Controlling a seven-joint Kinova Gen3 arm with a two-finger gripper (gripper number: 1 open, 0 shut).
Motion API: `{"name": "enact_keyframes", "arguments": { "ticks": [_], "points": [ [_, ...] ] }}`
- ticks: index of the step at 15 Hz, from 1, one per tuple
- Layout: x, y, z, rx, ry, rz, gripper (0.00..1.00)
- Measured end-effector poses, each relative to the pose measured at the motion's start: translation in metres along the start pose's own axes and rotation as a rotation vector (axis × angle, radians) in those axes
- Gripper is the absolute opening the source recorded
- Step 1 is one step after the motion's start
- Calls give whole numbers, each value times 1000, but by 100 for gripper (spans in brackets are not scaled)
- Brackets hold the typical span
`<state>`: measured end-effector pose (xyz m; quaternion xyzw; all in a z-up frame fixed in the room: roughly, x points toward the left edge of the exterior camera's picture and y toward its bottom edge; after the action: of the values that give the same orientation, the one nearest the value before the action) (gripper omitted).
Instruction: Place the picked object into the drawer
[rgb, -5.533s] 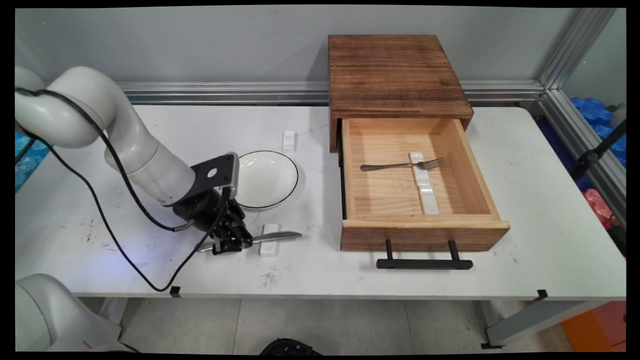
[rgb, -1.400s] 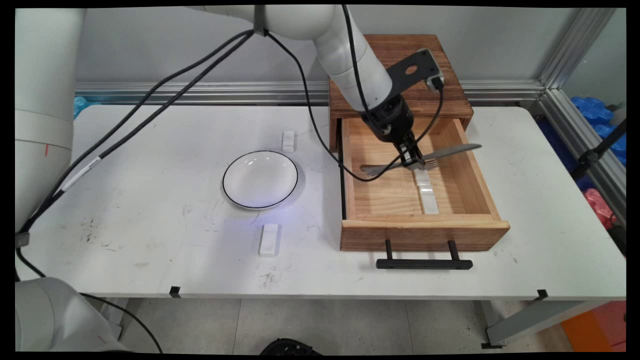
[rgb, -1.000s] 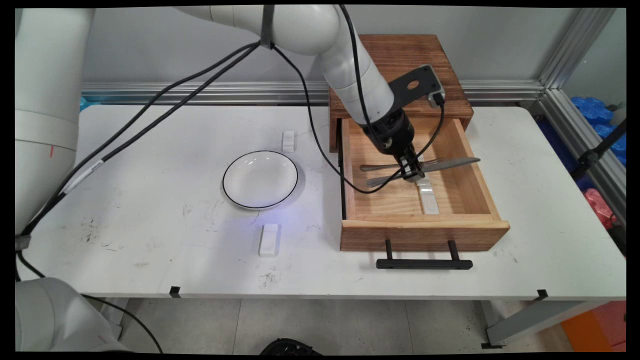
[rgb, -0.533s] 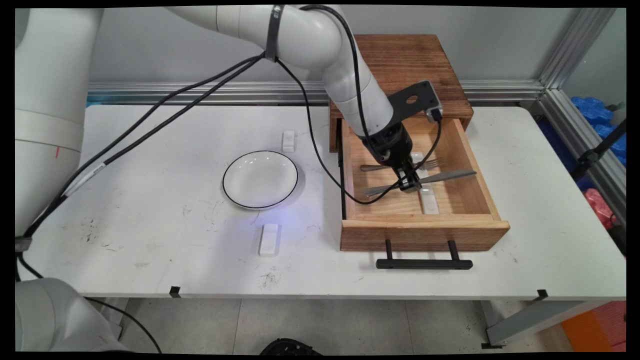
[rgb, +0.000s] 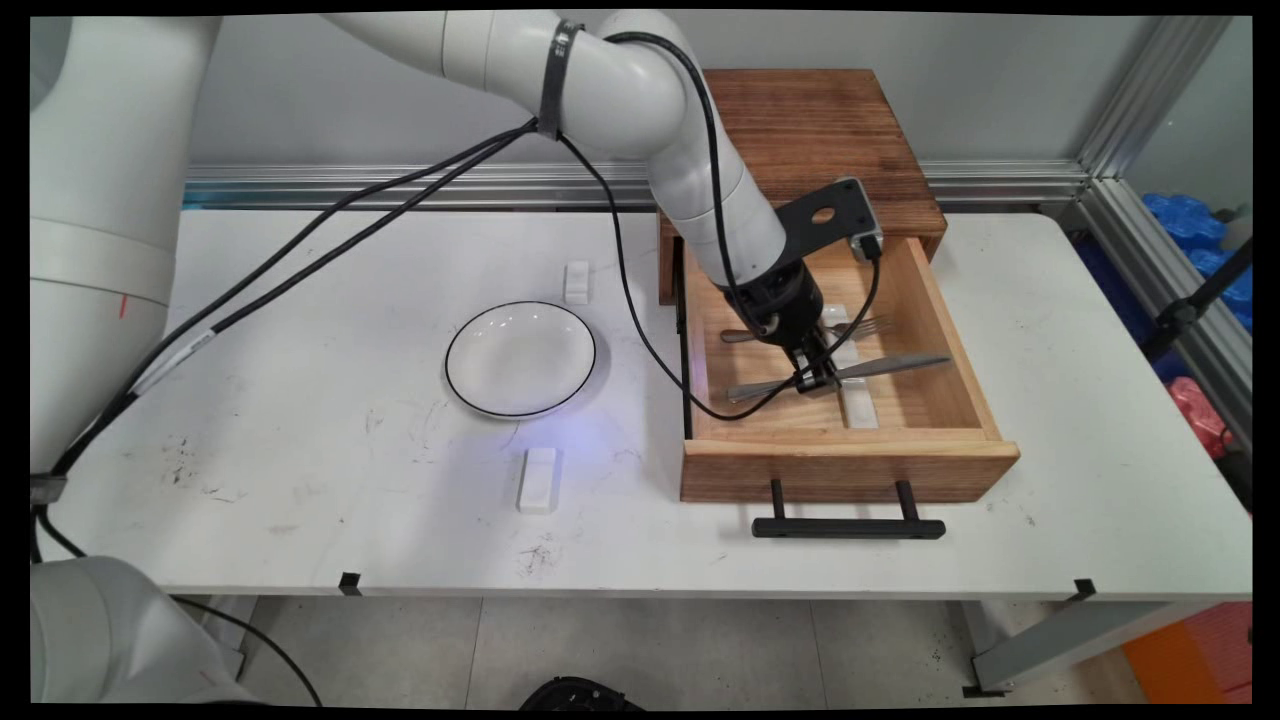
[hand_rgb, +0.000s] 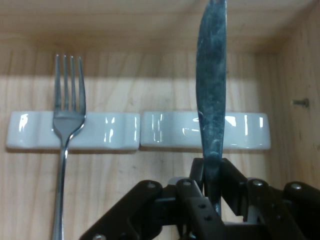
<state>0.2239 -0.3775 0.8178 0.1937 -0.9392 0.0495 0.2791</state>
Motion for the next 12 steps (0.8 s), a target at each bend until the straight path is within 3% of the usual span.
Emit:
{"name": "enact_keyframes", "arguments": {
  "ticks": [12],
  "points": [
    [-4, 1, 18, -14, -1, -4, 0]
  ]
}}
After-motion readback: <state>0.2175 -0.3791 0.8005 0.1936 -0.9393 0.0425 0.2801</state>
